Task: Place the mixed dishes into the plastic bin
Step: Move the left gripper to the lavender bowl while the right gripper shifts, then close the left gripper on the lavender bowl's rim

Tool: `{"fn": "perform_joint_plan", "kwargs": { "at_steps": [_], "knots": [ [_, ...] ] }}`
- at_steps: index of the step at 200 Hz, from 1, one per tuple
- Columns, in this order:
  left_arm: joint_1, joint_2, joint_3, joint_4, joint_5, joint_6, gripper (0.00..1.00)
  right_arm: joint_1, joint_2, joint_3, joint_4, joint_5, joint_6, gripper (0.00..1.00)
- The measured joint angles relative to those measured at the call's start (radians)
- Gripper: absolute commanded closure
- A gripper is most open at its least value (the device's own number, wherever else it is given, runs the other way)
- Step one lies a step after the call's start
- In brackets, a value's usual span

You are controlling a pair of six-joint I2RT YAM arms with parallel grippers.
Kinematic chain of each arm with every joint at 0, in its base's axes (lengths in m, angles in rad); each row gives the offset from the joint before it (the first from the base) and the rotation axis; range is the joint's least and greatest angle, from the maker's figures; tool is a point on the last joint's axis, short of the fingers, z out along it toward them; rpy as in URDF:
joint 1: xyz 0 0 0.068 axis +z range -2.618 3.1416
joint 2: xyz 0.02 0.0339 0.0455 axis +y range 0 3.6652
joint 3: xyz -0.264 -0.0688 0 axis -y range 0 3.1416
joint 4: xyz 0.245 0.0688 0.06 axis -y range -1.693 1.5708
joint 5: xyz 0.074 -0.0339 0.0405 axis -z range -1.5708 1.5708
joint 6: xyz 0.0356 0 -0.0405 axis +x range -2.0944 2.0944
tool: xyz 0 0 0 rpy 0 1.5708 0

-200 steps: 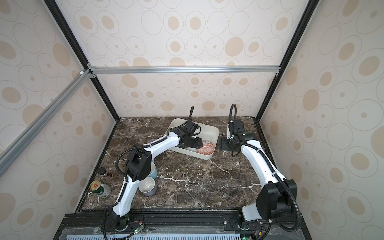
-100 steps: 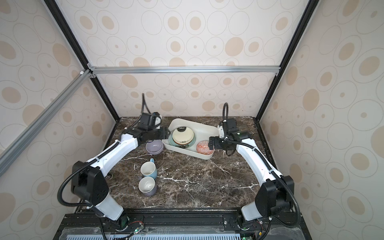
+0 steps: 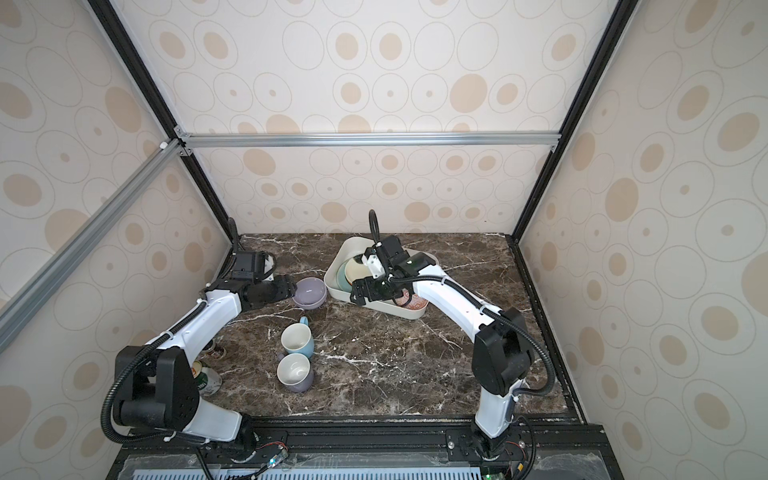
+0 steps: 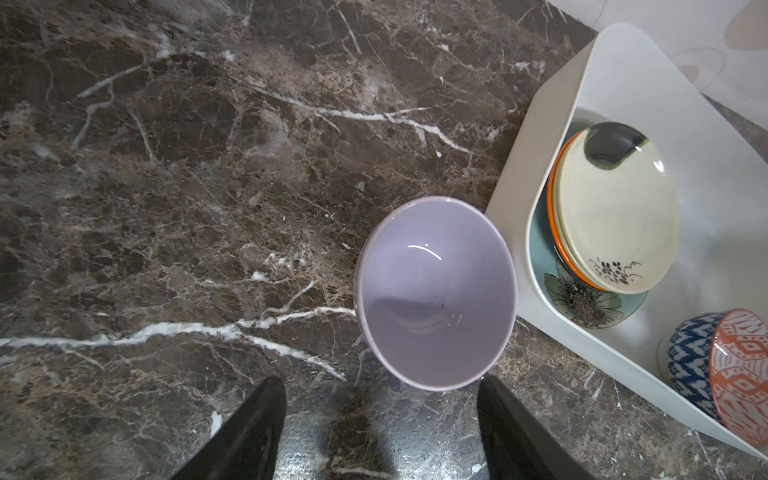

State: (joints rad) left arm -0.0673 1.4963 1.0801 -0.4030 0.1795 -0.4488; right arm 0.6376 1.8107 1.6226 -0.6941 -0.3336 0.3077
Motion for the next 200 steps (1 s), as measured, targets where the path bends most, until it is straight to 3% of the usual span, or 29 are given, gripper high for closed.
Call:
{"fn": "perform_joint_plan", "kwargs": {
  "at_steps": [65,99,123,168,200],
  "knots": [
    [0.008,0.157,0.003,0.045,0.032,0.001,0.30,0.056,0.063,0.051,0.013,-0.033,0.018,0.00],
    [0.010,0.212,0.010,0.045,0.035,0.000,0.38,0.053,0.066,0.069,0.006,-0.026,0.016,0.00],
    [0.010,0.243,0.037,0.046,0.036,0.001,0.45,0.053,0.068,0.076,0.006,-0.024,0.012,0.00],
    [0.011,0.288,0.081,0.047,0.034,0.005,0.75,0.045,0.070,0.076,0.005,-0.011,0.008,0.00],
    [0.010,0.299,0.092,0.042,0.032,0.008,0.82,0.029,0.070,0.076,0.005,-0.010,0.009,0.00]
  ]
}}
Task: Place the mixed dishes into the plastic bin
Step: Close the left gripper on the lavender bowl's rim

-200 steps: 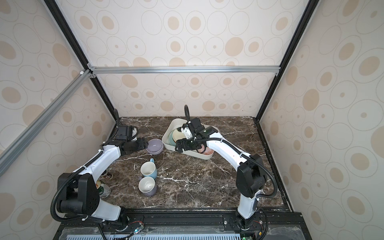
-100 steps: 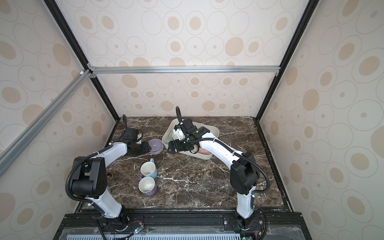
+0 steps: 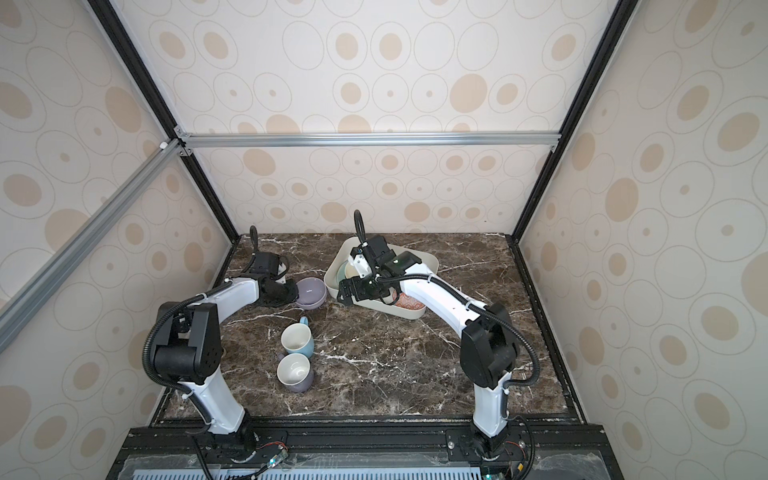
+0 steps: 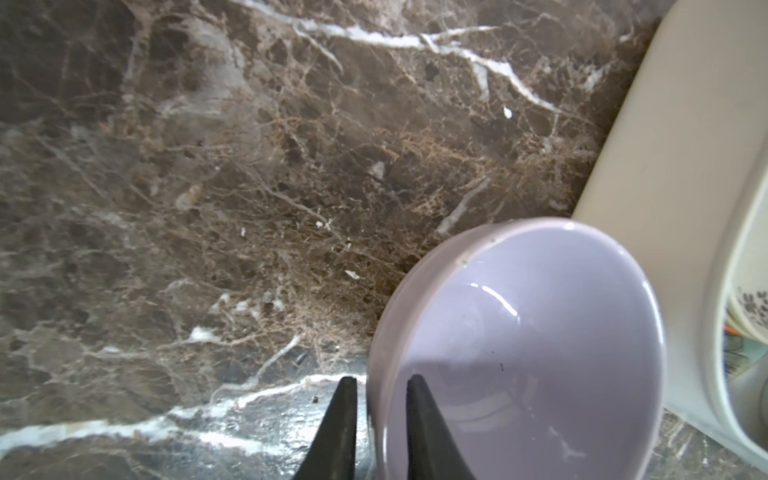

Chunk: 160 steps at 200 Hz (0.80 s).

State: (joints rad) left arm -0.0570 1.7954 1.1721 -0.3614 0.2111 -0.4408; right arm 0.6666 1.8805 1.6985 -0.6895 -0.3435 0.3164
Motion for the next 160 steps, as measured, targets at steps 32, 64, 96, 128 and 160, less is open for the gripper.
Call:
{"fn": "perform_joint_plan", "kwargs": {
  "at_steps": [32,64,96,128,160],
  "knots": [
    [0.000,0.000,0.017,-0.016,-0.011,0.003,0.90,-0.009,0.000,-0.001,0.000,0.000,0.000,0.00],
    [0.001,0.001,0.026,-0.049,-0.022,0.013,0.95,-0.010,0.000,-0.013,0.001,0.003,0.000,0.00],
    [0.001,0.001,0.038,-0.072,-0.029,0.018,0.98,-0.012,-0.001,-0.027,0.002,0.004,0.001,0.00],
    [0.001,0.001,0.060,-0.094,-0.035,0.026,1.00,-0.014,-0.007,-0.040,0.002,0.006,0.001,0.00],
    [0.001,0.000,0.097,-0.124,-0.045,0.037,1.00,-0.022,-0.031,-0.060,0.002,0.007,0.005,0.00]
  ]
}}
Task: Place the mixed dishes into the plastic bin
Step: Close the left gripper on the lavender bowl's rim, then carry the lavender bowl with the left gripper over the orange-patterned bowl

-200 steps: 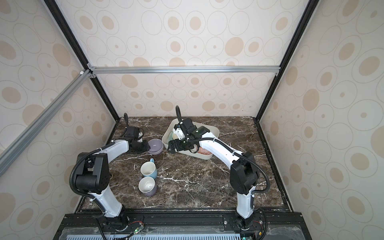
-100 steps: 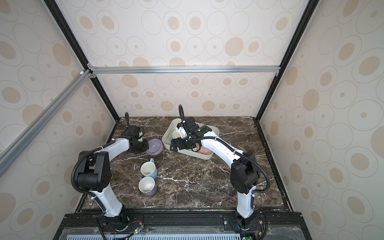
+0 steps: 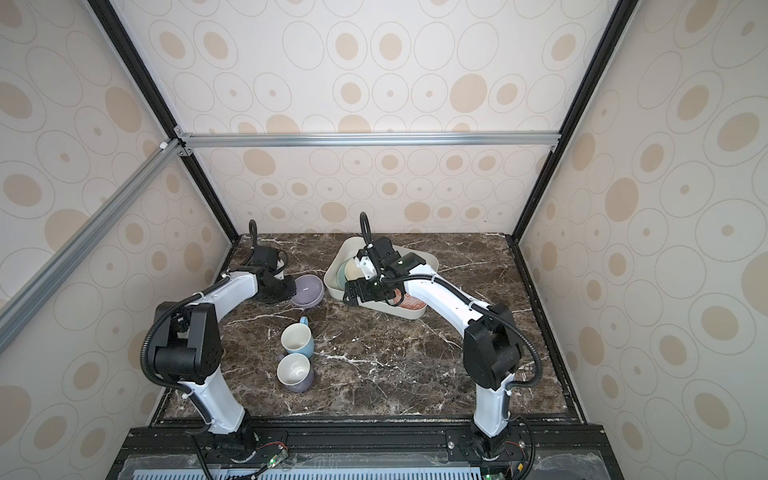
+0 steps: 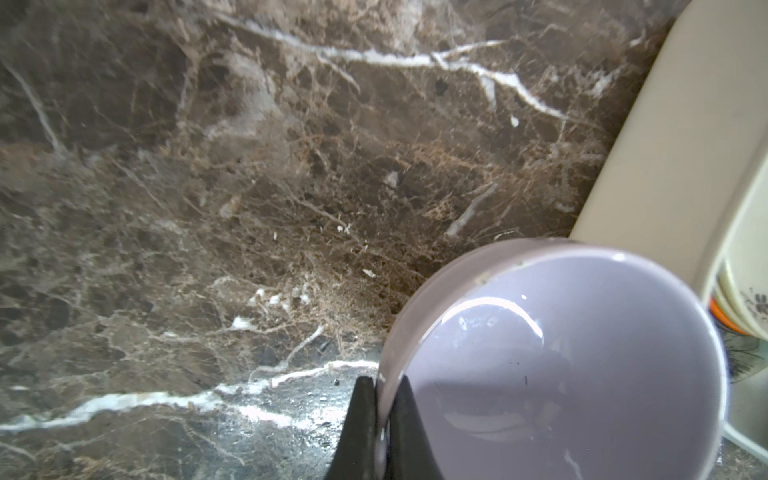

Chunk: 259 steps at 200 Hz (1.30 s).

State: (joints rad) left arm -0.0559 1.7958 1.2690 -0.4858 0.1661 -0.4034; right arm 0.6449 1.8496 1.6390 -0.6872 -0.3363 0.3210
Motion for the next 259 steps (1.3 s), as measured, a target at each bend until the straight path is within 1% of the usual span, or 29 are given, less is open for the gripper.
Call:
{"fn": "perform_joint_plan", "kwargs": {
  "at_steps": [57,97,135,155,176,211,259],
  "knots": [
    [0.000,-0.015,0.095,-0.063,-0.023,0.021,1.00,-0.018,-0.060,-0.049,0.008,0.014,0.005,0.00],
    [-0.001,-0.056,0.137,-0.086,-0.012,0.023,1.00,-0.031,-0.104,-0.093,0.019,0.026,0.008,0.00],
    [-0.037,-0.066,0.177,-0.109,-0.016,0.019,0.99,-0.042,-0.141,-0.136,0.021,0.042,0.011,0.00],
    [-0.085,-0.066,0.203,-0.125,-0.018,0.012,0.99,-0.049,-0.172,-0.156,0.021,0.054,0.012,0.00],
    [-0.161,-0.047,0.269,-0.145,-0.019,0.004,0.99,-0.057,-0.218,-0.183,0.019,0.079,0.012,0.00],
    [-0.309,0.050,0.428,-0.145,-0.023,-0.009,0.98,-0.078,-0.315,-0.246,0.018,0.124,0.013,0.00],
    [-0.465,0.187,0.560,-0.165,-0.023,-0.027,0.98,-0.140,-0.457,-0.366,-0.005,0.225,0.034,0.00]
  ]
}}
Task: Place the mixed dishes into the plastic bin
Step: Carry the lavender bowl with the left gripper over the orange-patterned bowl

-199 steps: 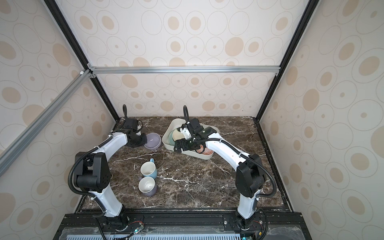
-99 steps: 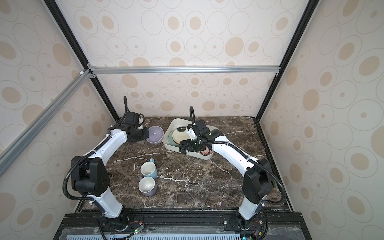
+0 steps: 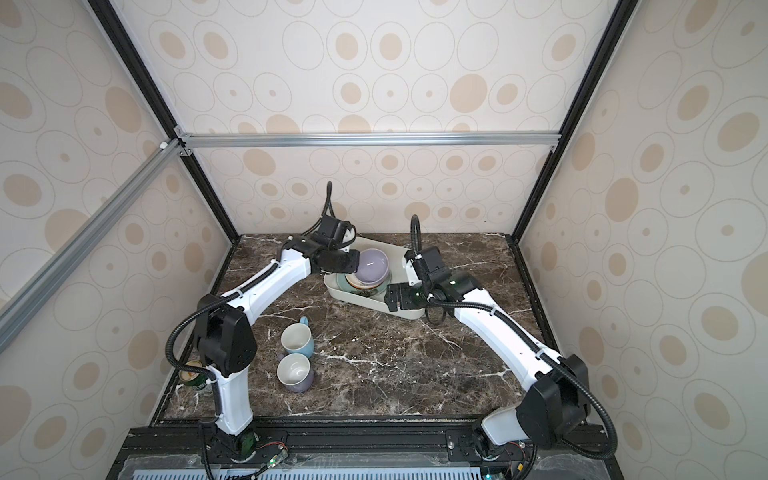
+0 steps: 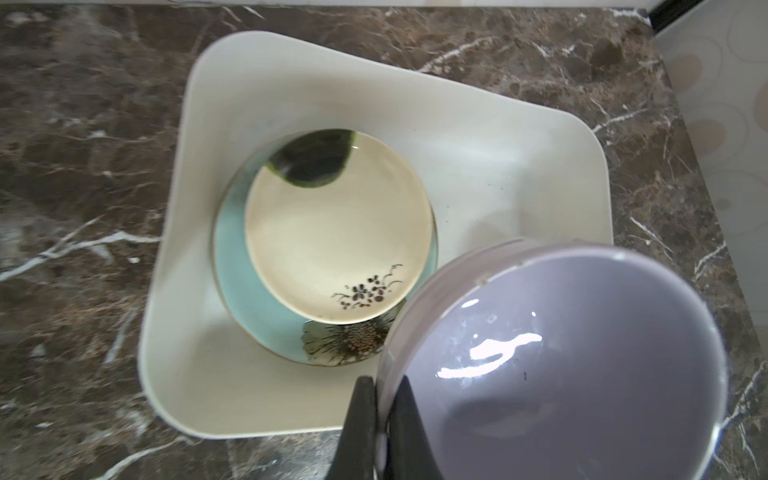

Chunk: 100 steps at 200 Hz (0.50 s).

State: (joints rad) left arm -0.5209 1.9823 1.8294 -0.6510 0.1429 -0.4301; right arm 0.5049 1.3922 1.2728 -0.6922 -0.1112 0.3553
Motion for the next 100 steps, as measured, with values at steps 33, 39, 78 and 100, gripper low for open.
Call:
{"fn": "perform_joint_plan", "kwargs": {
  "at_steps": [33,39,78,100],
  "knots": [
    [-0.082,0.086,0.079,-0.023,-0.003,-0.010,0.98,-0.061,-0.096,-0.074,-0.034,0.072,0.022,0.00],
    [-0.095,0.102,0.095,-0.026,-0.005,-0.011,0.98,-0.069,-0.113,-0.087,-0.038,0.080,0.024,0.00],
    [-0.171,0.191,0.187,-0.045,-0.015,-0.021,0.98,-0.090,-0.206,-0.142,-0.063,0.105,0.033,0.00],
    [-0.198,0.225,0.216,-0.047,-0.018,-0.025,0.98,-0.093,-0.235,-0.158,-0.068,0.109,0.034,0.00]
  ]
}}
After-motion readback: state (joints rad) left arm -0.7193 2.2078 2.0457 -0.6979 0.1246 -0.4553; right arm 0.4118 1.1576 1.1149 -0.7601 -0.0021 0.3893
